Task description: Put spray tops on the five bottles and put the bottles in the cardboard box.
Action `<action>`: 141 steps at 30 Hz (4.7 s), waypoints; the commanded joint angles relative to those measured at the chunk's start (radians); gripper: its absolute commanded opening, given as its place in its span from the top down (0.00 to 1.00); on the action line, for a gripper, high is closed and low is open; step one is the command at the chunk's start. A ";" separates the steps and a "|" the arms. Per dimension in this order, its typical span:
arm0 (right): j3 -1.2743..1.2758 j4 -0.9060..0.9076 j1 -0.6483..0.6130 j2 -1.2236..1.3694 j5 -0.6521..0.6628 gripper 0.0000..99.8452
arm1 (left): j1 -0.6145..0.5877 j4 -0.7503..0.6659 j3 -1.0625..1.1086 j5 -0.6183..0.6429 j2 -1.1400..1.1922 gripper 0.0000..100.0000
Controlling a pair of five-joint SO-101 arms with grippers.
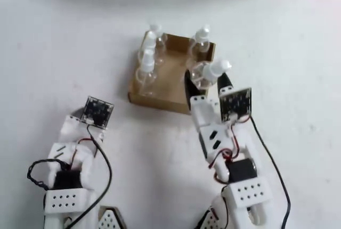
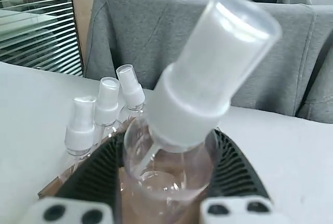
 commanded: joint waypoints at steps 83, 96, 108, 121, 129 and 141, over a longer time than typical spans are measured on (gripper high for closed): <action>-0.365 -0.294 0.018 1.020 0.089 0.94 | 0.008 -0.028 -0.005 -0.012 0.008 0.98; -0.368 -0.257 0.015 1.020 0.155 0.88 | 0.008 -0.028 -0.005 -0.012 0.008 0.98; -0.367 -0.255 0.015 1.020 0.144 0.83 | 0.008 -0.028 -0.005 -0.012 0.008 0.98; -0.371 -0.222 0.015 1.020 0.089 0.76 | 0.008 -0.028 -0.005 -0.012 0.008 0.98; -0.371 -0.194 0.015 1.020 0.089 0.70 | 0.008 -0.028 -0.005 -0.012 0.008 0.98; -0.373 -0.194 -0.015 1.018 0.091 0.69 | 0.008 -0.028 -0.005 -0.012 0.008 0.98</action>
